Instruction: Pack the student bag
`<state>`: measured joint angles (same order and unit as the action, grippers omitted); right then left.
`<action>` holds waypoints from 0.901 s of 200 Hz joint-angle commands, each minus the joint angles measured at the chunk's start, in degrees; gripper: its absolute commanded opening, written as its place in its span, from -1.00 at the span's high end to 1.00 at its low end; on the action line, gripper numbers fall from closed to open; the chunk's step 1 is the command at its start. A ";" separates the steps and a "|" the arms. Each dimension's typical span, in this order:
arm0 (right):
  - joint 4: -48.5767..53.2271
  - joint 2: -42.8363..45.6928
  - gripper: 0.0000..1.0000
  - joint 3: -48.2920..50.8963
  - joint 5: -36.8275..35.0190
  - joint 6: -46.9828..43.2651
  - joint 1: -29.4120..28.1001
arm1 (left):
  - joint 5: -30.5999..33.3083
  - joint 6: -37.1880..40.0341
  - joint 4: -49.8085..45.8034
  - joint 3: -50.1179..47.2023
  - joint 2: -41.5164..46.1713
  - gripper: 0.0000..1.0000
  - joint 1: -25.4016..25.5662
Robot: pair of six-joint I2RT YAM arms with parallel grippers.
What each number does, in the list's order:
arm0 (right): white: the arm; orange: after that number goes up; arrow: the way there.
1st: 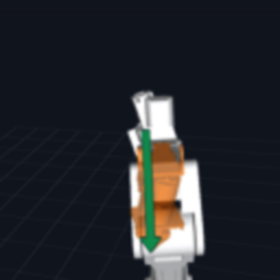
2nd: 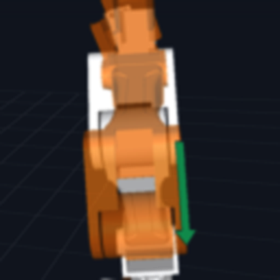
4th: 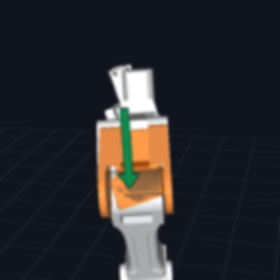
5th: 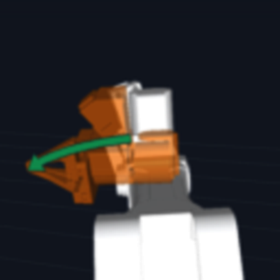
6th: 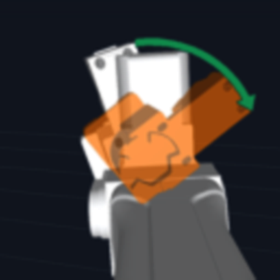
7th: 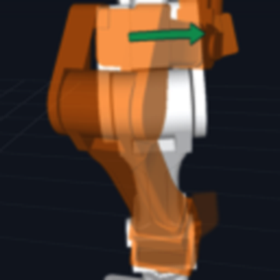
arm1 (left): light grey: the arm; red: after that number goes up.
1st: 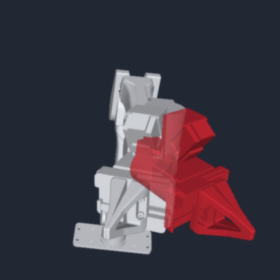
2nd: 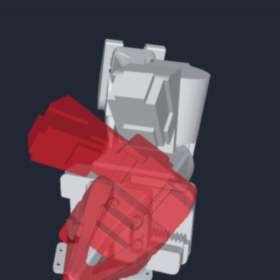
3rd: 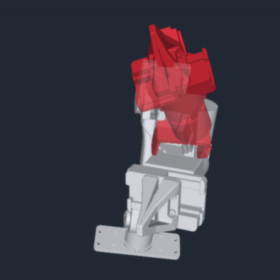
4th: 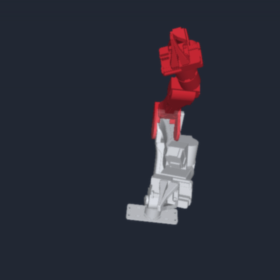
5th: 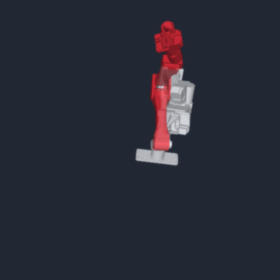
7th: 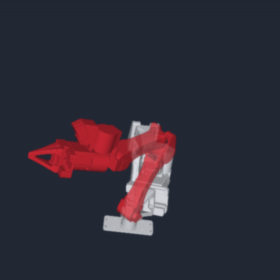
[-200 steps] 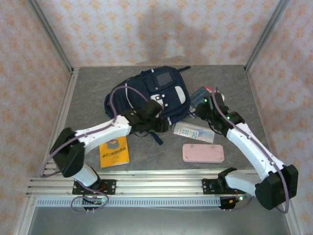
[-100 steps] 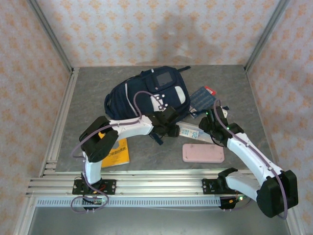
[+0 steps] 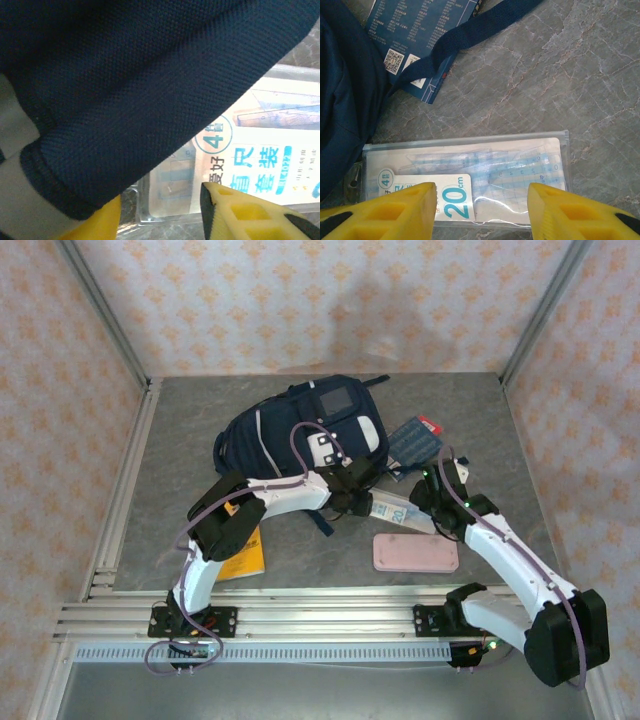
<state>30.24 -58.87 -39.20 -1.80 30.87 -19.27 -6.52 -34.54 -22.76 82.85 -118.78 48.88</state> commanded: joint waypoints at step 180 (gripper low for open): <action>-4.03 -9.36 0.10 -0.59 1.74 -2.22 2.04 | -2.83 1.95 3.59 4.93 -3.40 1.00 -2.78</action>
<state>24.80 -69.73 -39.05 1.50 30.33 -17.41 -8.12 -32.88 -25.45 88.33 -122.43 46.02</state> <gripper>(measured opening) 0.447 0.047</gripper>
